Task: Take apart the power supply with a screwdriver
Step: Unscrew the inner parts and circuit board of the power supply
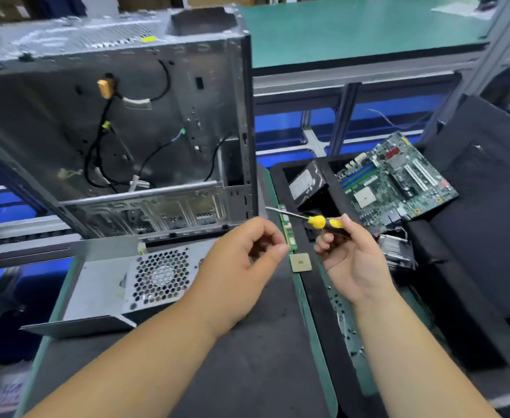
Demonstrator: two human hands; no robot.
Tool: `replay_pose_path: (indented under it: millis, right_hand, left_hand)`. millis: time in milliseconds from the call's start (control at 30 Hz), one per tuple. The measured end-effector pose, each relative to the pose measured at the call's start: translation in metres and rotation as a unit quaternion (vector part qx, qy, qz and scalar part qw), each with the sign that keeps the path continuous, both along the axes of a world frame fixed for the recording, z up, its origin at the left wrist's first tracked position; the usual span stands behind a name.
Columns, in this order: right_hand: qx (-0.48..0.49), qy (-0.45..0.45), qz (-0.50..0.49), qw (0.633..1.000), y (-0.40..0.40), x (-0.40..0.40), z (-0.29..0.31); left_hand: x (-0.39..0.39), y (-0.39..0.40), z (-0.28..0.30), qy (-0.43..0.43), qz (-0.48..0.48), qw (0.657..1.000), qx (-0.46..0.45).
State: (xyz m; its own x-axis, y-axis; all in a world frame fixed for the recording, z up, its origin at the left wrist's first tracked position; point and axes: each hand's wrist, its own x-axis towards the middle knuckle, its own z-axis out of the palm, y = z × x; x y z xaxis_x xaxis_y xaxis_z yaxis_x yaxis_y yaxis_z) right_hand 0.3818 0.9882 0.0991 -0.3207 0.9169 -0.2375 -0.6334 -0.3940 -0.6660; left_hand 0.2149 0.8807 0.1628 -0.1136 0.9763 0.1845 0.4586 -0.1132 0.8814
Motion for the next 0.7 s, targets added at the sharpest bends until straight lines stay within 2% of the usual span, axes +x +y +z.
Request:
replay_pose_path:
  millis: [133, 367, 567, 700]
  right_hand:
    - [-0.038, 0.009, -0.042, 0.998, 0.004, 0.032, -0.03]
    - [-0.04, 0.033, -0.053, 0.997, 0.001, 0.073, -0.081]
    - [-0.024, 0.019, -0.022, 0.999, -0.003, 0.081, -0.096]
    - [-0.014, 0.025, -0.008, 1.0, -0.004, 0.082, -0.091]
  left_hand:
    - [0.032, 0.005, -0.028, 0.006, -0.059, 0.997, -0.045]
    - [0.07, 0.019, -0.101, 0.064, -0.075, 0.981, -0.17]
    - [0.093, 0.032, -0.128, 0.039, -0.093, 0.972, -0.212]
    - [0.092, 0.034, -0.128, 0.023, -0.091, 0.977, -0.19]
